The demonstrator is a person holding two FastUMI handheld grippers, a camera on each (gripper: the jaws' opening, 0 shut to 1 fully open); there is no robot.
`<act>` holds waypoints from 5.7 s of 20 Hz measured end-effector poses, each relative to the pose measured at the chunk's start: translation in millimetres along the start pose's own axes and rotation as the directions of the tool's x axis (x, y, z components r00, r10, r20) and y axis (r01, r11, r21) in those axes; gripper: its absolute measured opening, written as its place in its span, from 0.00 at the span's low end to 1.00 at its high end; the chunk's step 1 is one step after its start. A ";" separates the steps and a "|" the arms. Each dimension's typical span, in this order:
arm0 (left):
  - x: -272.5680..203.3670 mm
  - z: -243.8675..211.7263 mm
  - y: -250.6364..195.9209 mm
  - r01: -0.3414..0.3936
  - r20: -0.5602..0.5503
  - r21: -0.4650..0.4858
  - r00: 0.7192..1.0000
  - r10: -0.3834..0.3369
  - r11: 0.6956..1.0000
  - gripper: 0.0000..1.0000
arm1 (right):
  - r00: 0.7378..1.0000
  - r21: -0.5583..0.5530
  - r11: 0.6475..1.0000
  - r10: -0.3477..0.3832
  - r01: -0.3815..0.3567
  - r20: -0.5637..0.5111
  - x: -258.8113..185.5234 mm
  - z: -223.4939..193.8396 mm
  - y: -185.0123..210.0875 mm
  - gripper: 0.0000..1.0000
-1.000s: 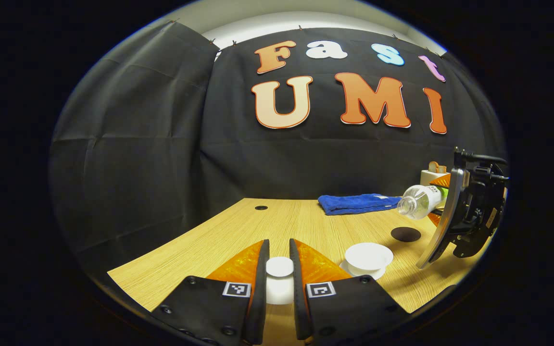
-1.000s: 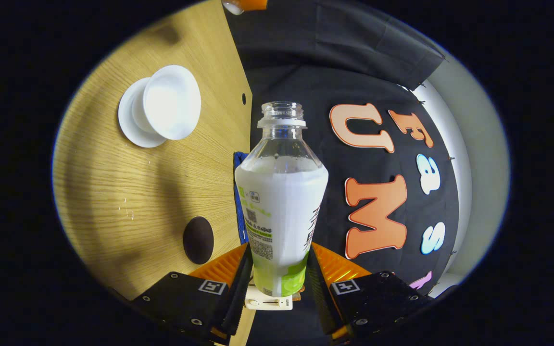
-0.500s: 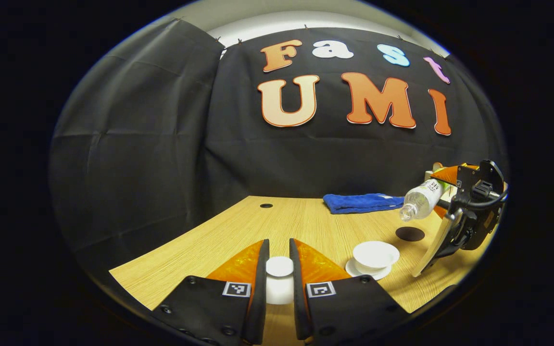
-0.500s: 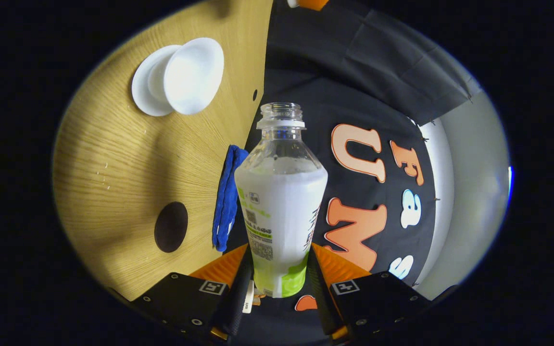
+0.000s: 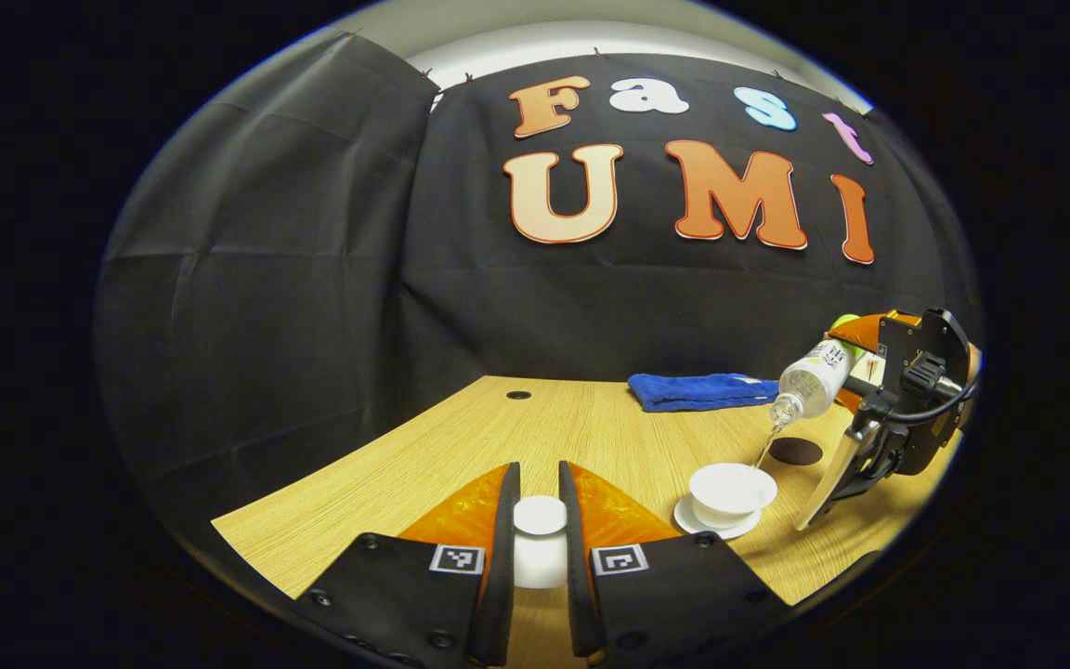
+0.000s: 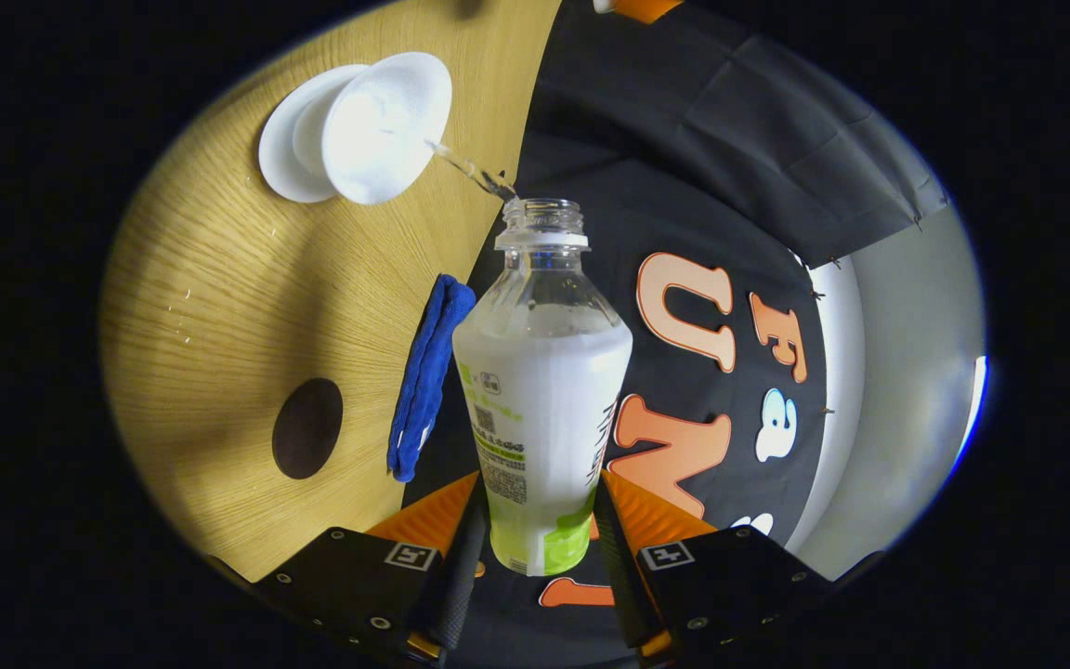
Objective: Open the teacup lid with one hand, grasp the water bottle and pour water into the teacup with the other hand; after pouring, place the water bottle on the coaster and then close the teacup lid.
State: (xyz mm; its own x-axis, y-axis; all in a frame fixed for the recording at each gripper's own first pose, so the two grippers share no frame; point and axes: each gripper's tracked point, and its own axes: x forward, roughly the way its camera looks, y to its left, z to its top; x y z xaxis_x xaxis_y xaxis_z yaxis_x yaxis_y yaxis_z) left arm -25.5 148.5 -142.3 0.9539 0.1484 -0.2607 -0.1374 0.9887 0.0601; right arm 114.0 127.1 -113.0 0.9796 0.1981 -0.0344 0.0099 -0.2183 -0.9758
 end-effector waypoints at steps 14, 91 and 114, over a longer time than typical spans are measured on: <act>-2.3 2.8 -0.9 0.015 0.005 -0.001 1.000 -0.015 1.000 0.28 | 0.997 -0.102 0.993 -0.057 0.061 0.043 -2.2 5.9 -16.4 0.65; -12.4 13.5 -50.0 0.074 0.027 0.002 0.997 -0.074 0.997 0.28 | 0.903 0.960 -0.257 0.378 -0.111 0.206 57.5 -34.8 95.4 0.63; 24.7 38.8 -138.2 0.209 0.089 -0.041 0.975 -0.205 0.977 0.28 | 0.894 0.943 -0.299 0.368 -0.146 0.256 37.3 -31.1 99.2 0.95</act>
State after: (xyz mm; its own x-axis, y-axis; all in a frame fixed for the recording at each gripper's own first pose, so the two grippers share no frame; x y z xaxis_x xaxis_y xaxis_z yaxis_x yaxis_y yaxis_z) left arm 27.4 14.7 -119.7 0.9817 -0.0596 -0.1809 0.0541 0.9979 -0.0351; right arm 157.7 83.1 -204.4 0.8281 0.3411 -0.4448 -0.3357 0.9373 0.0937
